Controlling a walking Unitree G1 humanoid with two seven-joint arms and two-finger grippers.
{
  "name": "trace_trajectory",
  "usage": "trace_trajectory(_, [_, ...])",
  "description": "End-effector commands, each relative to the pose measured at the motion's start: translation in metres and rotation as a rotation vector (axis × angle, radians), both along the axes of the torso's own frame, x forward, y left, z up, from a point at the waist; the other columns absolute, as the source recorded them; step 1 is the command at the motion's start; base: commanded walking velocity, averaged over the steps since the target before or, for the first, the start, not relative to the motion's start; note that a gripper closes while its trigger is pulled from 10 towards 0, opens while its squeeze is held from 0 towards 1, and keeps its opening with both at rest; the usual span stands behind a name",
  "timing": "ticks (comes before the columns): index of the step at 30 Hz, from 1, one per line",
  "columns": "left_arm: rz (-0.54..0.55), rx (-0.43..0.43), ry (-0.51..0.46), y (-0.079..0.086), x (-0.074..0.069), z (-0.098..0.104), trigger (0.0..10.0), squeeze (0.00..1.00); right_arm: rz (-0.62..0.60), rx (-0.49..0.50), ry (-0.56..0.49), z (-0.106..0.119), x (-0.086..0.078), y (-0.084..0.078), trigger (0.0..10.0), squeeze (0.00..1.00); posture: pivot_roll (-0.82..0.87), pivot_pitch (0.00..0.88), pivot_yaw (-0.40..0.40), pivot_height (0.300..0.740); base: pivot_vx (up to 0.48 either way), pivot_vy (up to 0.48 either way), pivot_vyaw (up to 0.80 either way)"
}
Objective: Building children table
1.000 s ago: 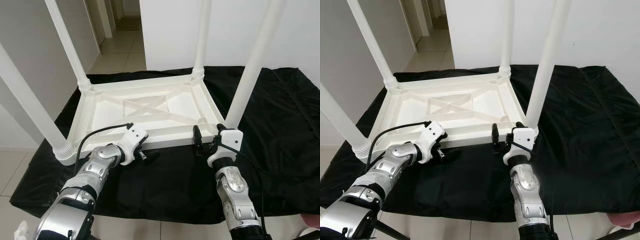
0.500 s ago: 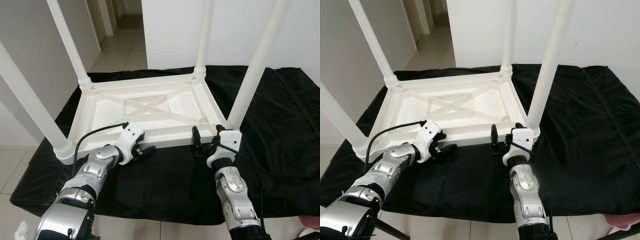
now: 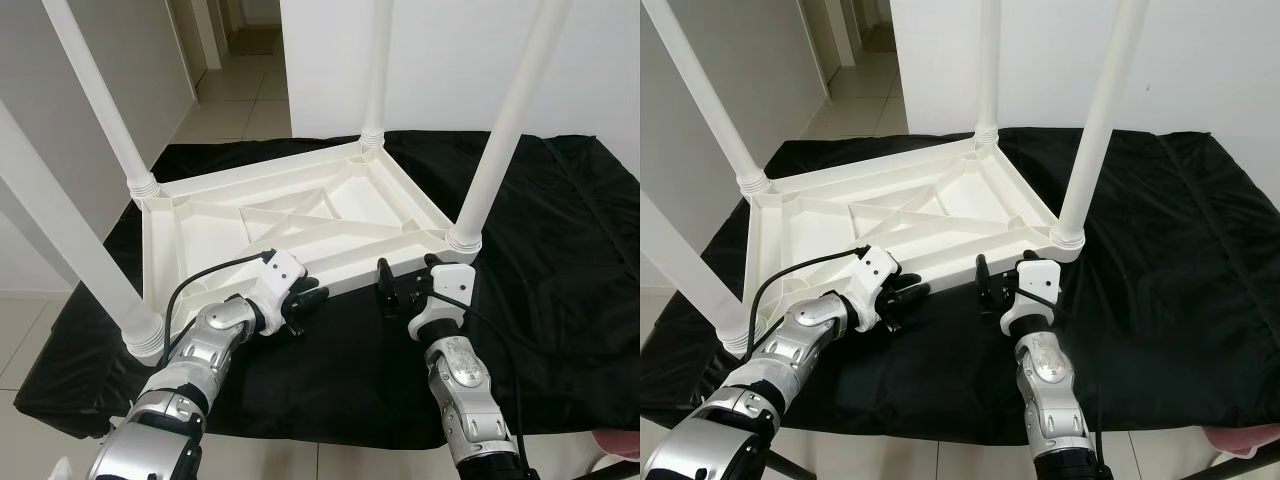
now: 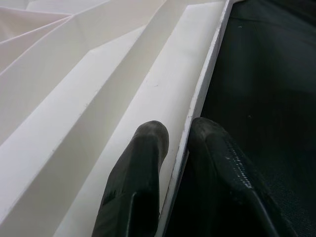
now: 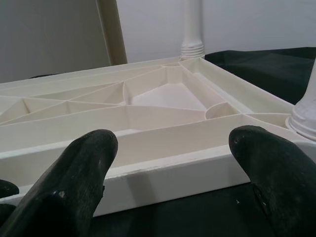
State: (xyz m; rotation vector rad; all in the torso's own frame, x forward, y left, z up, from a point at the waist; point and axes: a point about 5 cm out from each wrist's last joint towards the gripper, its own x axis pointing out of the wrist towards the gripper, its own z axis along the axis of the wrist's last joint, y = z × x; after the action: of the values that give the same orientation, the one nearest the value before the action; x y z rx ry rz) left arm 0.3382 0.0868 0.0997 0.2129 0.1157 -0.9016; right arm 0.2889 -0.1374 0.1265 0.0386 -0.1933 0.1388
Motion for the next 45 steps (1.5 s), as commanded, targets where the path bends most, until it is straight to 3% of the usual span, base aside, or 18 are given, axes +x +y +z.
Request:
trace_trajectory(1, [0.118,0.036,0.086,0.007,-0.009,-0.027,0.0,0.00,0.019,0.005,0.013,-0.002,0.001,0.005,10.0,0.00,-0.09,0.006,0.081,0.740,0.000,0.000,0.00])
trace_trajectory(8, [0.056,-0.047,0.069,-0.018,-0.019,-0.023,0.0,0.00,0.018,0.009,0.011,-0.002,0.002,0.007,10.0,0.00,-0.09,0.005,0.083,0.740,0.000,0.000,0.00])
trace_trajectory(9, [0.011,-0.081,0.062,-0.031,-0.025,-0.021,10.0,0.00,0.017,0.006,0.010,-0.003,0.001,0.008,10.0,0.00,-0.09,0.007,0.083,0.740,0.000,0.000,0.00])
trace_trajectory(12, [-0.043,-0.130,0.068,-0.041,-0.032,-0.018,10.0,0.00,0.015,0.008,0.010,-0.003,0.001,0.009,10.0,0.00,-0.09,0.009,0.083,0.740,0.000,0.000,0.00])
trace_trajectory(13, [-0.087,-0.151,0.063,-0.046,-0.037,-0.015,10.0,1.00,0.016,0.005,0.007,-0.003,0.001,0.010,10.0,0.00,-0.09,0.010,0.083,0.740,0.000,0.000,0.00])
trace_trajectory(16, [-0.115,-0.163,0.050,-0.050,-0.042,-0.011,10.0,1.00,0.016,0.003,0.004,-0.002,0.000,0.011,10.0,0.00,-0.09,0.020,0.084,0.740,0.000,0.000,0.00])
trace_trajectory(19, [-0.090,-0.184,-0.022,-0.053,-0.044,-0.002,10.0,1.00,0.008,0.003,0.000,-0.002,0.000,0.012,10.0,0.00,-0.10,0.018,0.083,0.740,0.000,0.000,0.00])
trace_trajectory(20, [-0.075,-0.204,-0.043,-0.053,-0.046,0.003,10.0,0.00,0.005,0.004,-0.001,-0.001,0.000,0.011,10.0,0.00,-0.10,0.023,0.084,0.740,0.000,0.000,0.00])
trace_trajectory(25, [-0.036,-0.248,-0.104,-0.050,-0.047,0.018,10.0,0.00,-0.017,0.003,-0.010,0.000,0.001,0.010,10.0,0.00,-0.10,0.022,0.087,0.740,0.000,0.000,0.00])
trace_trajectory(35, [0.059,-0.255,-0.150,-0.042,-0.046,0.032,10.0,0.00,-0.102,0.017,-0.065,0.010,0.003,0.010,10.0,0.00,-0.10,0.031,0.073,0.740,0.000,0.000,0.00])
trace_trajectory(45, [0.131,-0.259,-0.128,-0.032,-0.046,0.030,10.0,0.00,-0.196,0.064,-0.088,0.016,0.004,0.000,10.0,0.00,-0.12,0.023,0.066,0.740,0.000,0.000,0.00])
